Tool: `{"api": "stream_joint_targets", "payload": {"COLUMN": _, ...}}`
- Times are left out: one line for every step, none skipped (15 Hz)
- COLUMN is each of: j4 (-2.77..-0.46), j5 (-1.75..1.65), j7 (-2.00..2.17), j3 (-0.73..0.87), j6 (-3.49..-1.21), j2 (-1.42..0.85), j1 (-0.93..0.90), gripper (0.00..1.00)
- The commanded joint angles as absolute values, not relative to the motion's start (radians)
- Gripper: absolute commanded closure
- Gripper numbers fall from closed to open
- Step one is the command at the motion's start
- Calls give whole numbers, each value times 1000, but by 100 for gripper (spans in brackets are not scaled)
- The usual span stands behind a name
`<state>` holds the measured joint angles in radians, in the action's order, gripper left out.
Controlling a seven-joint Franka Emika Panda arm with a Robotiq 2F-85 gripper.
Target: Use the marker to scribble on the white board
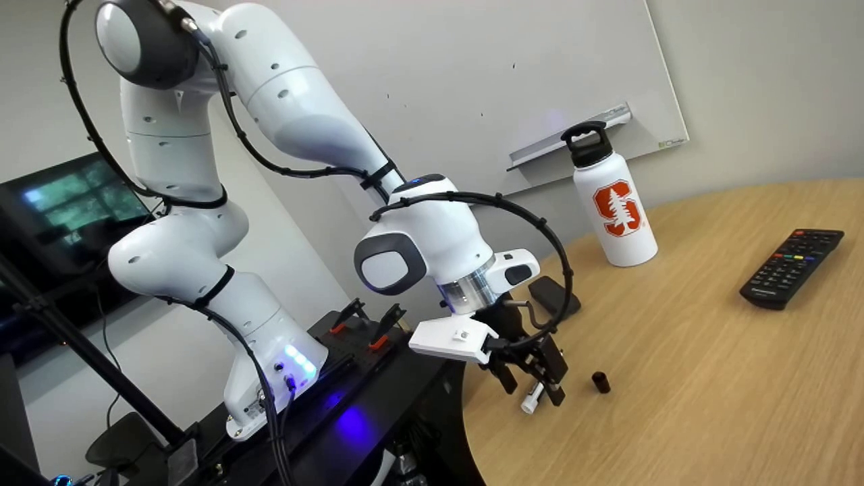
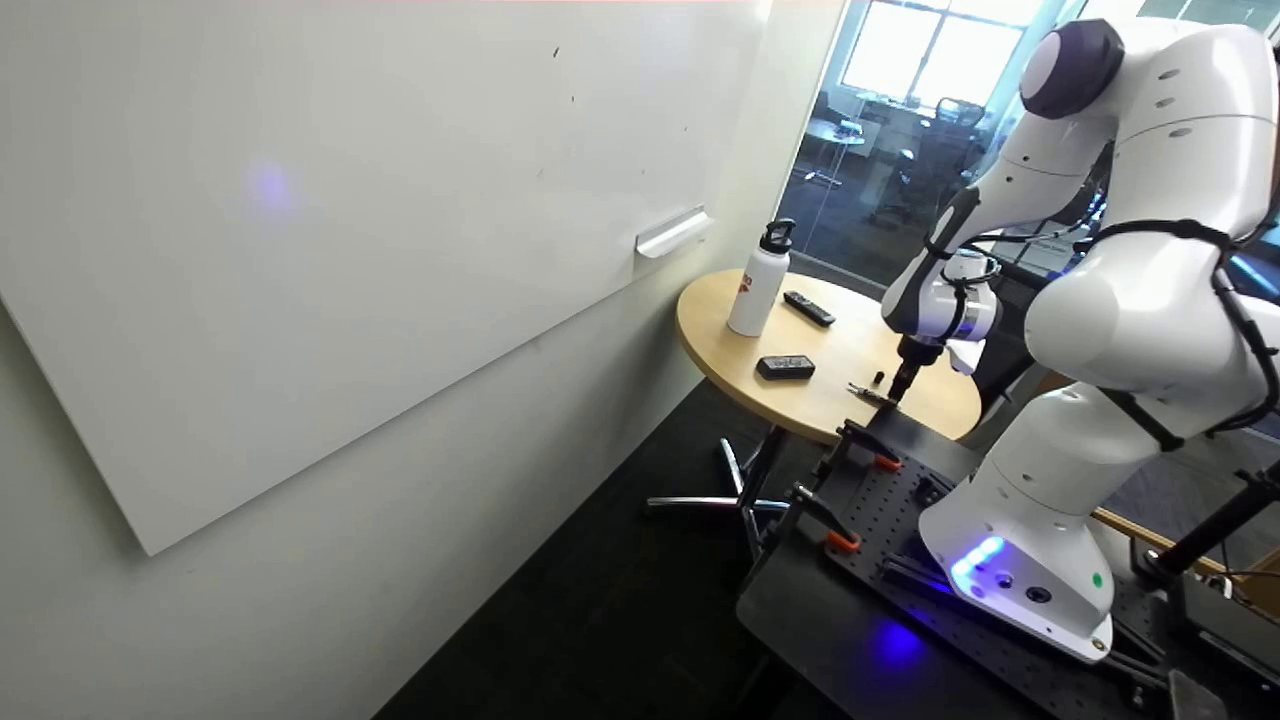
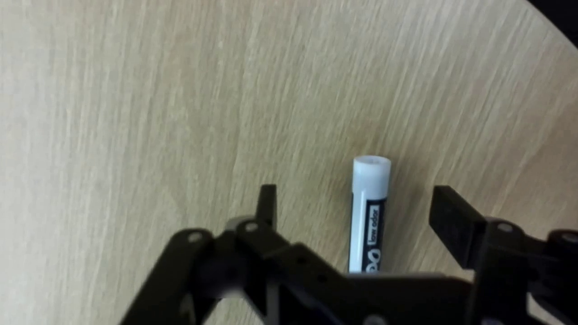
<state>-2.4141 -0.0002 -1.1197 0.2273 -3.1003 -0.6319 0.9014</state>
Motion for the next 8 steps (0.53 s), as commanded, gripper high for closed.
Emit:
{"api": "stream_joint_targets", "payload": {"j4": -2397, "j5": -78, "j7": -1044, "j3": 218, "j6": -3136, "j2": -652, "j1": 922, "gripper": 44}}
{"api": "stream_joint_targets", "payload": {"j4": -2391, "j5": -92, "j7": -1028, "j3": 220, "j6": -3132, "j2": -656, "j1": 922, "gripper": 51}}
{"api": "stream_joint_targets", "payload": {"j4": -2388, "j5": -104, "j7": -1016, "j3": 221, "j6": -3130, "j2": -660, "j1": 922, "gripper": 59}}
{"api": "stream_joint_targets", "payload": {"j4": -2385, "j5": -116, "j7": -1004, "j3": 223, "j6": -3130, "j2": -662, "j1": 921, "gripper": 66}}
{"api": "stream_joint_targets", "payload": {"j4": -2382, "j5": -126, "j7": -994, "j3": 225, "j6": -3130, "j2": -665, "j1": 919, "gripper": 75}}
{"api": "stream_joint_targets", "payload": {"j4": -2381, "j5": -134, "j7": -982, "j3": 228, "j6": -3131, "j2": -665, "j1": 915, "gripper": 81}}
{"api": "stream_joint_targets", "payload": {"j4": -2382, "j5": -145, "j7": -971, "j3": 230, "j6": -3132, "j2": -666, "j1": 912, "gripper": 90}}
{"api": "stream_joint_targets", "payload": {"j4": -2383, "j5": -154, "j7": -960, "j3": 234, "j6": -3133, "j2": -666, "j1": 908, "gripper": 97}}
